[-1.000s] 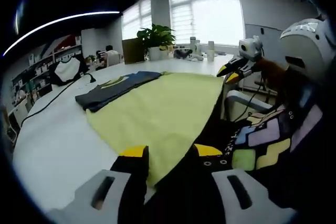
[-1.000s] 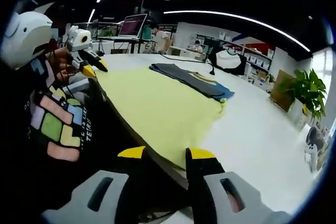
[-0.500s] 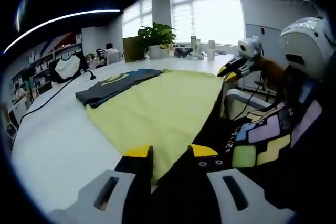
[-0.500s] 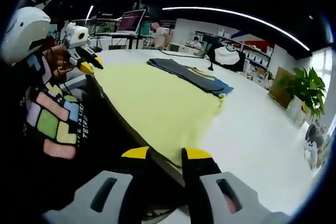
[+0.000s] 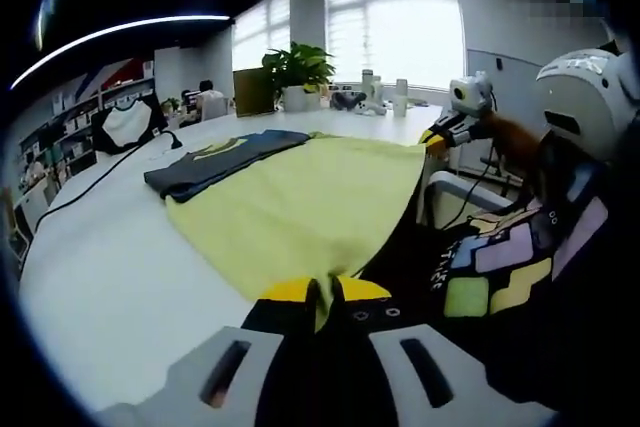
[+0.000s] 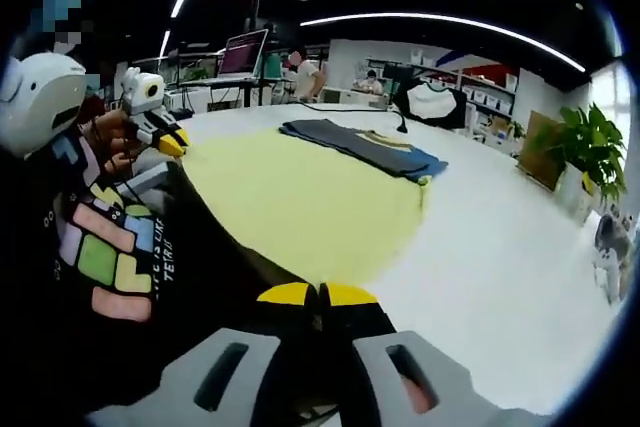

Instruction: Fold the garment on the visible template until the final outline fits inside the template.

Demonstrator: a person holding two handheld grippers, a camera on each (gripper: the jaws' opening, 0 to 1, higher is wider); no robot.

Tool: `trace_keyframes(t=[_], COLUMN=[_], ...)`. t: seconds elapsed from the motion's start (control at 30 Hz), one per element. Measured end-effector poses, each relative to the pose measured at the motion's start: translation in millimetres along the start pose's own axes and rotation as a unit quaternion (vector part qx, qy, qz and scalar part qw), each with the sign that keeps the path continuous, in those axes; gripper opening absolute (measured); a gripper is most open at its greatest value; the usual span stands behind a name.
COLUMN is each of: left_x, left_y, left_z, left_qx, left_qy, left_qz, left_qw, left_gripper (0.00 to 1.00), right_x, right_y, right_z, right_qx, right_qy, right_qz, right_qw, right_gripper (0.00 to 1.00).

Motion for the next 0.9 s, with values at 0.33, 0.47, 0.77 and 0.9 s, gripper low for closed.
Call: trace_keyframes(t=[0.33, 0.47, 0.77, 0.9], left_x=[-3.2, -2.9, -6.3, -6.9], left_y=[-1.8, -6.4, -25.3, -30.9], left_z=[-1.0, -3.1, -12.2, -15.2], left_qx=[-0.012, -0.011, 0.023, 0.036], left_qy=[-0.008, -0.012, -0.025, -0.033], left_qz=[0.011, 0.030, 0.027, 0.028], left_qw=[0.9998, 0.9994, 0.9990, 0.9984], left_gripper=[0.03, 0.03, 0.03, 0.03], right_x=[3.7, 7.0, 13.0, 12.3], right_y=[-6.9, -21.4, -33.2, -36.8], right_z=[-7.1, -14.0, -19.8, -22.1], right_qx=[0.038, 0.078, 0.090, 0.099], right_qy=[0.026, 0.028, 0.082, 0.083], right_qz=[0.016, 0.082, -0.041, -0.034], right_qw=[0.9988, 0.9932, 0.9917, 0.9910], right_gripper=[0.00, 0.00, 0.00, 0.00])
Point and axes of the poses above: the point that each gripper's makers call its tool centre point, and the gripper's own axes: z roughly forward along the fingers, x roughly to its right, y roughly out of its underside, the point moved 6 cm from there along -z, roughly backward along the fingers
